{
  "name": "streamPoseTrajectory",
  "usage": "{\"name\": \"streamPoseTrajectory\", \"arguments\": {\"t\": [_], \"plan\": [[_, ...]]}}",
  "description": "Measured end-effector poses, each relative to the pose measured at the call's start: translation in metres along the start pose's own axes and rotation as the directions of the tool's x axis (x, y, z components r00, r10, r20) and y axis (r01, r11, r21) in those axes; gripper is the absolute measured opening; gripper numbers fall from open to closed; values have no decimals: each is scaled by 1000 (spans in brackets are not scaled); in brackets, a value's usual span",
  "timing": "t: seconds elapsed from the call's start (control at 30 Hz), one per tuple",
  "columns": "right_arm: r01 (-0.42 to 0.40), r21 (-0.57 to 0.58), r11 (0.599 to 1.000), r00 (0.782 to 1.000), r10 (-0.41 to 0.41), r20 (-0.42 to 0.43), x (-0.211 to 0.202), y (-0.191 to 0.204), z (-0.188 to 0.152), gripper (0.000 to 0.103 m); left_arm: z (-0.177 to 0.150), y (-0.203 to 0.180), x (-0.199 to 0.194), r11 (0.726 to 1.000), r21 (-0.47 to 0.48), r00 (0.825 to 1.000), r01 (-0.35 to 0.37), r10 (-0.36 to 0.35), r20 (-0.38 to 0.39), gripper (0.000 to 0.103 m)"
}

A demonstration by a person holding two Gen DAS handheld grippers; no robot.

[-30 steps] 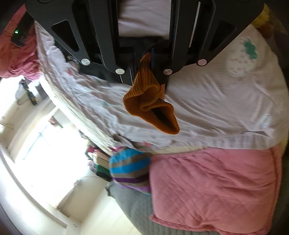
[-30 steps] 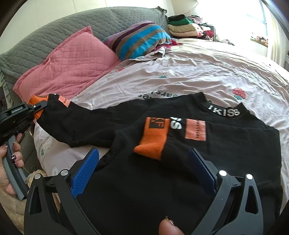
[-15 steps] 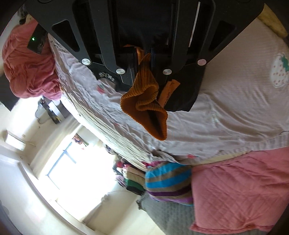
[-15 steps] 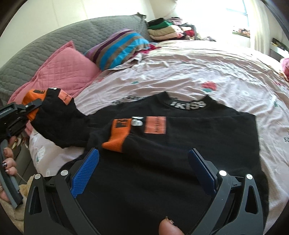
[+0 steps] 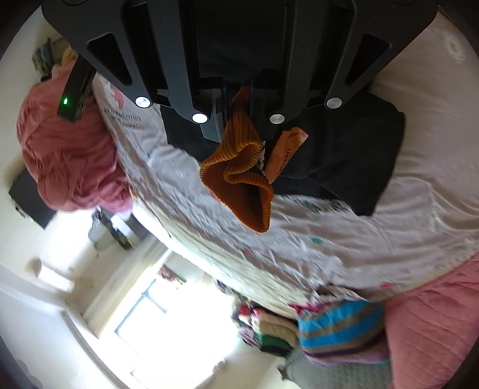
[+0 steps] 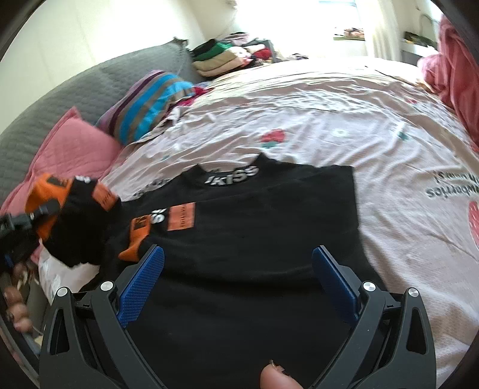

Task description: Fold small clothes

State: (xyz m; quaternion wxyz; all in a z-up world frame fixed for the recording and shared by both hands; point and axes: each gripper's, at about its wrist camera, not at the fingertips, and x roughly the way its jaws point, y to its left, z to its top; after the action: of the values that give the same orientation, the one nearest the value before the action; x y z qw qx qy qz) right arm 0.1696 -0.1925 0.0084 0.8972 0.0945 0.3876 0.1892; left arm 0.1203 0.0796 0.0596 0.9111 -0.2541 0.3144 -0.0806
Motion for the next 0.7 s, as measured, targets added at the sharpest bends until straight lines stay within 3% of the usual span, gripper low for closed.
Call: {"name": "streamPoseTrajectory", "arguments": {"t": [0.27, 0.5, 0.6, 0.67, 0.7], "plan": [[43, 78, 996, 999, -45, 14, -11, -38, 0, 98, -25, -18, 44, 999, 35, 991, 37, -32, -129, 3], [55, 132, 990, 998, -57, 12, -15, -60, -2, 98, -45, -26, 74, 997, 51, 973, 57, -44, -227, 8], [46, 146, 988, 999, -46, 1, -12, -63, -3, 98, -54, -27, 82, 995, 69, 960, 74, -52, -273, 24], [39, 146, 989, 999, -38, -9, -9, -61, -4, 98, -57, -28, 82, 994, 76, 956, 80, -55, -287, 46], [31, 141, 990, 999, -29, -15, -7, -60, -5, 98, -57, -28, 79, 993, 81, 957, 86, -59, -286, 49]]}}
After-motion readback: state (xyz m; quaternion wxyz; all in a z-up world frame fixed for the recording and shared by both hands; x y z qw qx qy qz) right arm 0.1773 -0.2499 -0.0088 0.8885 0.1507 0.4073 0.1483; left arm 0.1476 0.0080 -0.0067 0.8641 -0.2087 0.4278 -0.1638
